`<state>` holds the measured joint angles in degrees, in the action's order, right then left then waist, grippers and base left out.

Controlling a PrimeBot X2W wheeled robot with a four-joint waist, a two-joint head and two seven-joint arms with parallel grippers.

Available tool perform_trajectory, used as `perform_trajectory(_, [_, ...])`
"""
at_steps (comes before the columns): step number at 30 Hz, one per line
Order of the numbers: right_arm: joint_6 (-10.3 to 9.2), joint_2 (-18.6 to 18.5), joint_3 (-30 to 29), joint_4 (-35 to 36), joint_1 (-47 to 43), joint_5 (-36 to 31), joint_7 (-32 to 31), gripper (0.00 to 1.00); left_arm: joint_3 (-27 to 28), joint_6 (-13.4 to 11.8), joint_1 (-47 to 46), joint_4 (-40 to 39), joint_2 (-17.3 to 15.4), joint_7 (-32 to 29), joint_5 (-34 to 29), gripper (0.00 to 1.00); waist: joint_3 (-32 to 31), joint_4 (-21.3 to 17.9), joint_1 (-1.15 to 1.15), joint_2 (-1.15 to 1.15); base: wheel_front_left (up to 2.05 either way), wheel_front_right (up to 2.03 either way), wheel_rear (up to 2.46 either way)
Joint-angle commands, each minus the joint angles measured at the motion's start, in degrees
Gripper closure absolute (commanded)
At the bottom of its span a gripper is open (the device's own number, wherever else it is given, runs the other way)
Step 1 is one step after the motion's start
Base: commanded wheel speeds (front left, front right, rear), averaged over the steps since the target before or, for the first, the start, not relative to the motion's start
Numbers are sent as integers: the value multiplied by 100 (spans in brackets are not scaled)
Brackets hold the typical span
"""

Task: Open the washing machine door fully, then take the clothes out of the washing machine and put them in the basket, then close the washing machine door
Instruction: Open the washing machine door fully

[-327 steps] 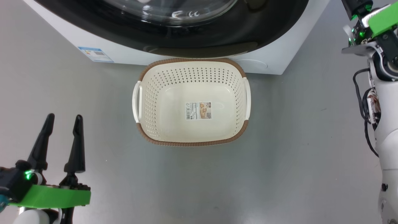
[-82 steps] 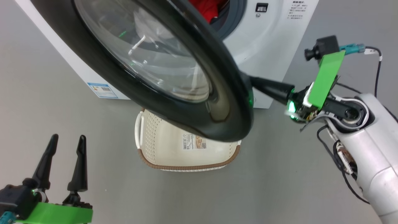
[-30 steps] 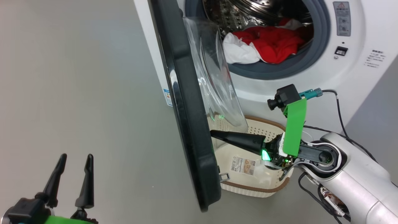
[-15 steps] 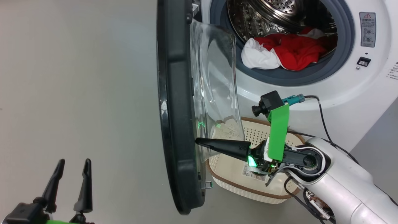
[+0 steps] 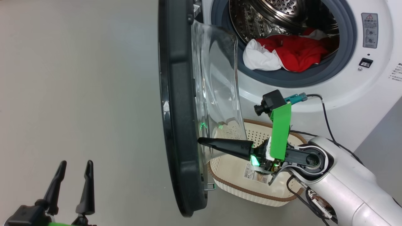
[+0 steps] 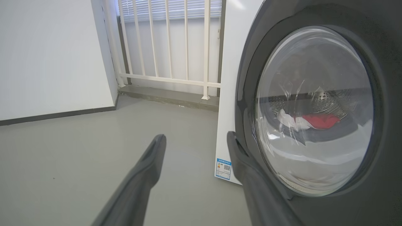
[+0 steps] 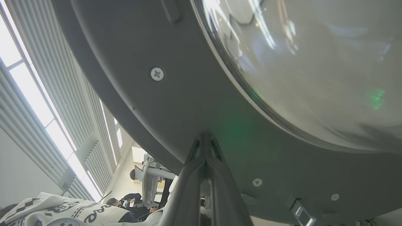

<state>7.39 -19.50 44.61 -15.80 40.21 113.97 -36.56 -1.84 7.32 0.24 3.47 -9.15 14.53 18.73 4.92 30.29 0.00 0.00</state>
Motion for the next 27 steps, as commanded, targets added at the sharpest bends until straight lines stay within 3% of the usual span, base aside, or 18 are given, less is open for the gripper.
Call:
perform_trajectory(1, [10,104,-84,146,-36,-38,7,100,190,17,-78,-132,-136,47,-83,0,-28,-11,0,0,0,0,0])
perform_trajectory(21, [10,-158,-416,536,-482,-268,267,100,169,17,52,-129,-220,47,-112,0,-241,-348,0,0,0,0,0])
perform_trajectory(23, [10,-198,-469,608,-529,-332,341,86,180,17,59,-142,-224,47,-113,0,-245,-417,0,0,0,0,0])
perform_trajectory(24, [10,-217,-497,647,-552,-372,387,71,186,17,63,-149,-225,47,-115,0,-247,-451,0,0,0,0,0])
perform_trajectory(25, [10,-239,-525,688,-578,-411,429,47,189,17,66,-156,-224,47,-117,0,-247,-478,0,0,0,0,0])
perform_trajectory(26, [10,-259,-551,734,-604,-454,473,14,199,17,70,-161,-222,47,-119,0,-246,-510,0,0,0,0,0])
perform_trajectory(27, [10,-284,-578,781,-630,-505,522,0,205,17,72,-166,-220,47,-119,0,-244,-536,0,0,0,0,0])
